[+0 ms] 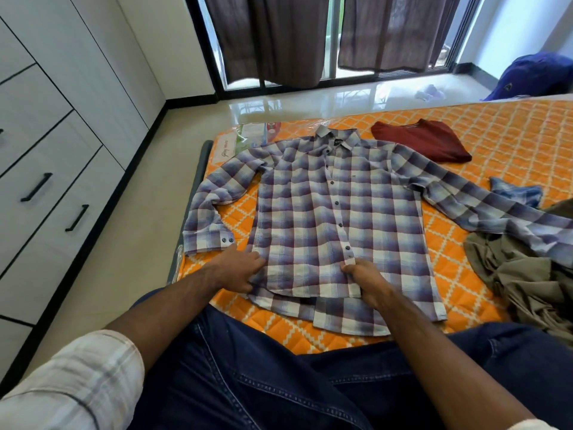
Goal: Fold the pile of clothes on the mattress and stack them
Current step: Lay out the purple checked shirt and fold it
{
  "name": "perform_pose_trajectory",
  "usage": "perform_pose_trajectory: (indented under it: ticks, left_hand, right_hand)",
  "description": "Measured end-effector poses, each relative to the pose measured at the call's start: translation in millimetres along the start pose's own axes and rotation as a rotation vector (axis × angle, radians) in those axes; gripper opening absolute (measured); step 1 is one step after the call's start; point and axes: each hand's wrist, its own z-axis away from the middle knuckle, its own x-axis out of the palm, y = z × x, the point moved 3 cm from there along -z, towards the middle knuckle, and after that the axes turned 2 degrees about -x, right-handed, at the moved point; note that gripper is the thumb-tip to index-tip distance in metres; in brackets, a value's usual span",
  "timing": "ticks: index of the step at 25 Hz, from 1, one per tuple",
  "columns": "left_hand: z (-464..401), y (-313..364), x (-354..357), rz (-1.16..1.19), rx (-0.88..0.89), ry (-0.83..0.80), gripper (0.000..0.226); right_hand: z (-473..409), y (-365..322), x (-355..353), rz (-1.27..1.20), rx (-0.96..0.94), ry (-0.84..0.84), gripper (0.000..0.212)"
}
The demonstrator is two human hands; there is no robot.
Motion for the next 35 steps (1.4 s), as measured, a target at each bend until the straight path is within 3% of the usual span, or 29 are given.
perform_pose_trajectory:
  ticks: [3,6,12,19,25,27,30,33,35]
  left_hand:
    - [-9.9,15.2,-3.4,-0.238,0.109,0.189,0.032]
    - [-15.3,23.6,-7.0,-0.303,0.169,0.202,0.025]
    - [3.4,-23.0,-20.1,-0.072,0.094,-0.034,0.028]
    - [18.5,-27.6,12.5,-0.068,0.059,-0.331,0.021]
    - [7.0,-28.4,10.5,0.064,0.002,-0.405,0.032]
    - [-4.0,-11.9,-5.2,0.174,0.012,-0.267,0.029]
    - [-35.5,25.1,-32.0,0.581,0.0,-0.052,0.024]
    - [-69.3,57.5,-42.4,0.967,-0.139,-0.025,0.032]
    - [-81.0,69.2,-40.8,1.02,-0.193,0.005,0.032]
  right_hand:
    - [4.2,4.3,0.4,-0.005,0.014,0.0,0.021]
    - [7.0,6.8,0.4,0.006,0.022,0.0,0.02]
    - [7.9,3.9,22.0,0.127,0.003,-0.056,0.015]
    - [12.5,10.2,55.8,0.232,0.026,-0.087,0.018]
    - [27.4,7.6,54.3,0.323,-0.009,-0.151,0.023]
    - [31.0,11.3,55.3,0.387,-0.023,-0.163,0.023]
    - [33.8,18.9,62.3,0.526,-0.169,-0.151,0.021]
    - [43.0,15.0,73.6,0.901,-0.436,-0.086,0.029]
    - [49.3,13.6,81.5,1.103,-0.519,-0.098,0.024]
